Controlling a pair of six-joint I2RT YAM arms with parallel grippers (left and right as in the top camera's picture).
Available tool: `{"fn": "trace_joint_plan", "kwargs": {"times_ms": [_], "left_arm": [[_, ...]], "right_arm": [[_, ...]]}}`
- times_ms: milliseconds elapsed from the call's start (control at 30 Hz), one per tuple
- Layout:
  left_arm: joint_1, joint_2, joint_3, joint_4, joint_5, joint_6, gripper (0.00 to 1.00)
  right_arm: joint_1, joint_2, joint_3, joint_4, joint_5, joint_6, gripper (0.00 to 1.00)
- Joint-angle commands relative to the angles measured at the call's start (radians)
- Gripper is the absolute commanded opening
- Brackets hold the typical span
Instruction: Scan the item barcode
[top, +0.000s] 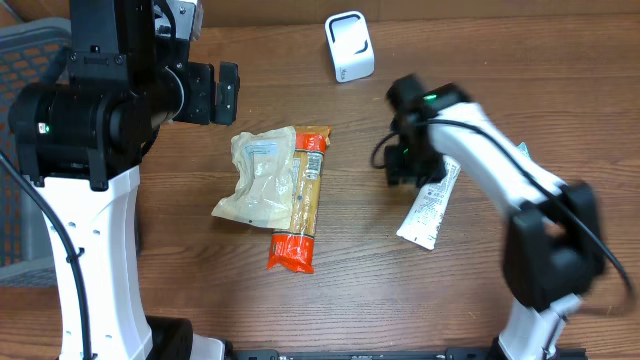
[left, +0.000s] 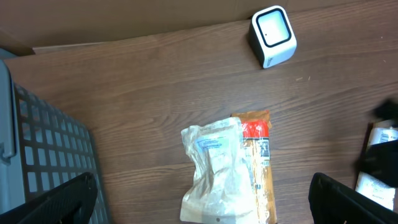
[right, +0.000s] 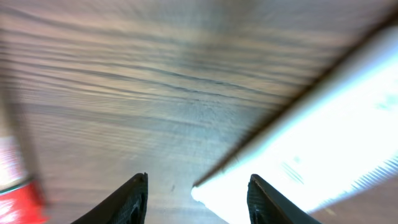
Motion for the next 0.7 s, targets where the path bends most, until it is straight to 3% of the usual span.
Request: {"fn": "trace_joint_plan", "kwargs": {"times_ms": [0,167,333,467,667], "left_arm": [[-0.001,0.005,0.004,0.002,-0.002,-0.006,0.99],[-0.001,0.005,0.004,0.002,-0.002,-0.006,1.0],[-0.001,0.005,0.004,0.002,-0.002,-0.006,0.99],[-0.001,0.005,0.004,0.002,-0.002,-0.006,1.0],[-0.001,0.005,0.004,0.002,-0.002,-0.006,1.0]], "right_arm": [[-0.081,-0.163,0.024,-0.002,0.014,0.057,0.55],[-0.22,-0.241,-0.098,0.011,-0.031,0.069,0.63],[-0.338,-0.242,-0.309,0.148,-0.055,0.053,0.63],[-0.386,-0.24,-0.423,0.279,-0.004,0.061,0.52],[-0.361,-0.203,-0.455,0.419,0.019,0.061,0.35]]}}
